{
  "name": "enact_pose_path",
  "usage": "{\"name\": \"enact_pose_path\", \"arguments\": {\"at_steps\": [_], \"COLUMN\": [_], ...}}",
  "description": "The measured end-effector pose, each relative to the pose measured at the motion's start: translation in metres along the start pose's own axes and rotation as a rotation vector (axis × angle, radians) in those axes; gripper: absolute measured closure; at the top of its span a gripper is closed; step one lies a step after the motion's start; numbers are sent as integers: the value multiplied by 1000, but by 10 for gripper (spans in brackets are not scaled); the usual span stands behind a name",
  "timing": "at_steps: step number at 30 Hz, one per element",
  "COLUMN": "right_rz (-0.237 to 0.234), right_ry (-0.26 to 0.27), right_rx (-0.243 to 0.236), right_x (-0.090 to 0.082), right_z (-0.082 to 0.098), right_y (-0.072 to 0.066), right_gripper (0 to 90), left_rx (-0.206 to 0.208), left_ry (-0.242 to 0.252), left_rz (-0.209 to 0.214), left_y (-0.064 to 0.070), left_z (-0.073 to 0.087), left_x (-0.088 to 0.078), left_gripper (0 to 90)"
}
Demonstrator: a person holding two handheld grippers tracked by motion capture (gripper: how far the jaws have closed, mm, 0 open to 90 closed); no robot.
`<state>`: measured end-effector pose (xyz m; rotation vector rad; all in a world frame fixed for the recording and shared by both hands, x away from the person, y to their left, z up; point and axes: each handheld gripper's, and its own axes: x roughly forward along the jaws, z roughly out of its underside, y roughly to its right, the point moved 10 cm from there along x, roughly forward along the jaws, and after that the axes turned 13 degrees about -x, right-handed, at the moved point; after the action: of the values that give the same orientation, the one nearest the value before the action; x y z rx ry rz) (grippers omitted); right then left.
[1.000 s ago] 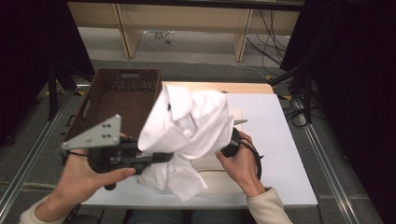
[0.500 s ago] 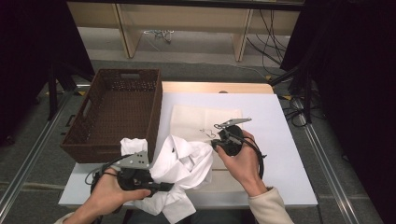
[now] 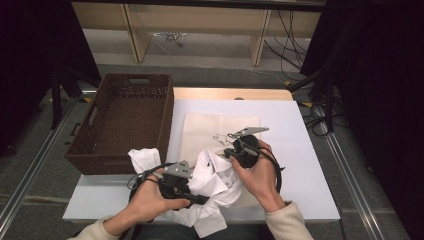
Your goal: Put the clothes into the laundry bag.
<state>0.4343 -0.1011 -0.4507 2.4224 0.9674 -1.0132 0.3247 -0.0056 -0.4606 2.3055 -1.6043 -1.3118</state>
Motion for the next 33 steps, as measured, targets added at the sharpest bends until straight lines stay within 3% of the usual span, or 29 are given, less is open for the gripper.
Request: {"name": "enact_pose_path", "arguments": {"at_steps": [4,5,6,7,9,12,13,15,18,20,22,25,26,27,28,29,31,33], "right_rz": [11,7,0,-5,-6,-5,13,-4,4,-1,-4,-12,-13,-18,-18,-18,-12,-28], "right_ry": [14,19,0,0,10,4,28,10,24,17,16,18,13,15,13,13,20,17], "right_rx": [10,-35,-19,-7,-24,-13,-5,-5,-12,-27,-2,-13,1,-5,-4,-4,1,19], "right_x": [2,3,2,2,2,2,4,2,2,1,2,2,0,-2,-3,-3,-2,-2], "right_z": [-2,-2,0,0,-2,-1,-3,-2,-3,-2,-2,-1,-1,-3,-3,-3,-3,-3], "right_y": [-3,-1,-2,-4,-4,-5,-4,-6,-4,-4,-4,0,-1,-3,-4,-4,-6,-9], "right_gripper": [893,892,893,893,893,895,895,896,896,896,896,896,897,897,897,897,898,899], "left_rx": [57,43,53,36,42,-8,-5,-9,-20,-17,-9,17,4,10,10,10,-14,-18], "left_ry": [2,12,5,4,-7,-11,-14,-20,-29,-24,-10,10,5,-5,-9,-9,-9,-17], "left_rz": [-18,-13,-22,-29,-31,-57,-55,-70,-95,-90,-57,-66,-75,-72,-97,-97,-146,-156], "left_y": [4,5,2,-1,-8,-22,-24,-31,-40,-37,-26,-20,-21,-24,-35,-35,-48,-56], "left_z": [-11,-14,-15,-17,-19,-22,-23,-26,-27,-28,-32,-37,-37,-37,-38,-38,-38,-37], "left_x": [6,7,8,10,13,20,21,25,30,30,25,18,19,22,26,26,32,38], "left_gripper": [760,760,760,760,761,761,761,762,762,763,763,763,764,764,765,765,766,768]}}
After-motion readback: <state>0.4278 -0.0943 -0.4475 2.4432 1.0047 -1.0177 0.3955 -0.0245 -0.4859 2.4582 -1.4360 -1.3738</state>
